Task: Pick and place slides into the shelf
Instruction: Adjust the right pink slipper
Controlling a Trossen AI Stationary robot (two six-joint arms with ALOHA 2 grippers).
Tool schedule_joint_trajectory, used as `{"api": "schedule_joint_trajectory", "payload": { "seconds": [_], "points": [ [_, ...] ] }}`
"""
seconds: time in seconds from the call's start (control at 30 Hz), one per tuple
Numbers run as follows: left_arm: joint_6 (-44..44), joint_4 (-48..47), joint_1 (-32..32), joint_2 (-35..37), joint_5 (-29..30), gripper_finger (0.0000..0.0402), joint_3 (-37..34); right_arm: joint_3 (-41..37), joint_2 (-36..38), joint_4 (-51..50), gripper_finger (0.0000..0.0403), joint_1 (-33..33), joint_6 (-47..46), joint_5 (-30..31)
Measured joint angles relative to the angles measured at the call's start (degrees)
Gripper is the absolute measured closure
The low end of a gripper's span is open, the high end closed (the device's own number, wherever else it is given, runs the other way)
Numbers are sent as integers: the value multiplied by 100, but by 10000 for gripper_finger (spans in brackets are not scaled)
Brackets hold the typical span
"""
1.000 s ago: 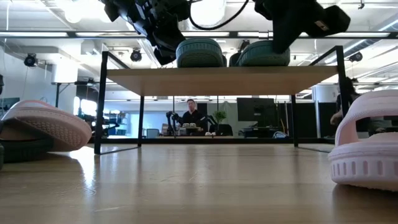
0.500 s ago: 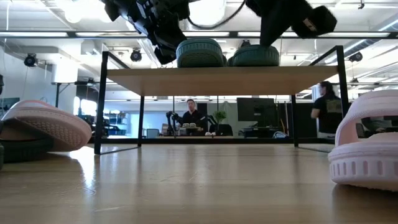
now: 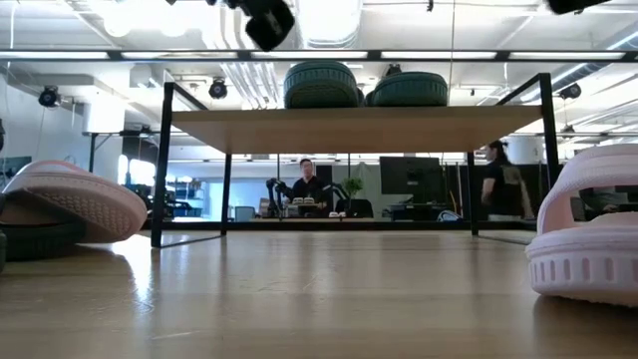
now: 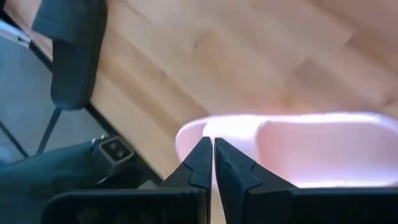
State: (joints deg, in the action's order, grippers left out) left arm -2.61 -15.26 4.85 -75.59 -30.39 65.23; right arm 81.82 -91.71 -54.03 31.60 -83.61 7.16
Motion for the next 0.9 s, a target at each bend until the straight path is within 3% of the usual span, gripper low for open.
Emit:
{"api": "schedule_joint_trajectory", "payload": {
  "seconds": [0.2,0.4,0.67,0.9],
  "points": [
    [60,-1328,-47,358,19,389,-121,-11,-230,298,380,614,-897,-28],
    [282,-2782,-280,1323,455,389,-459,-17,-729,770,332,1125,-1406,-30],
    [-954,-2707,-637,2515,1229,389,-1034,22,-1492,734,249,1365,-1407,-7],
    [-1907,-2542,-1055,2999,1625,389,-1500,14,-1415,287,212,1365,-1337,170]
  ]
}}
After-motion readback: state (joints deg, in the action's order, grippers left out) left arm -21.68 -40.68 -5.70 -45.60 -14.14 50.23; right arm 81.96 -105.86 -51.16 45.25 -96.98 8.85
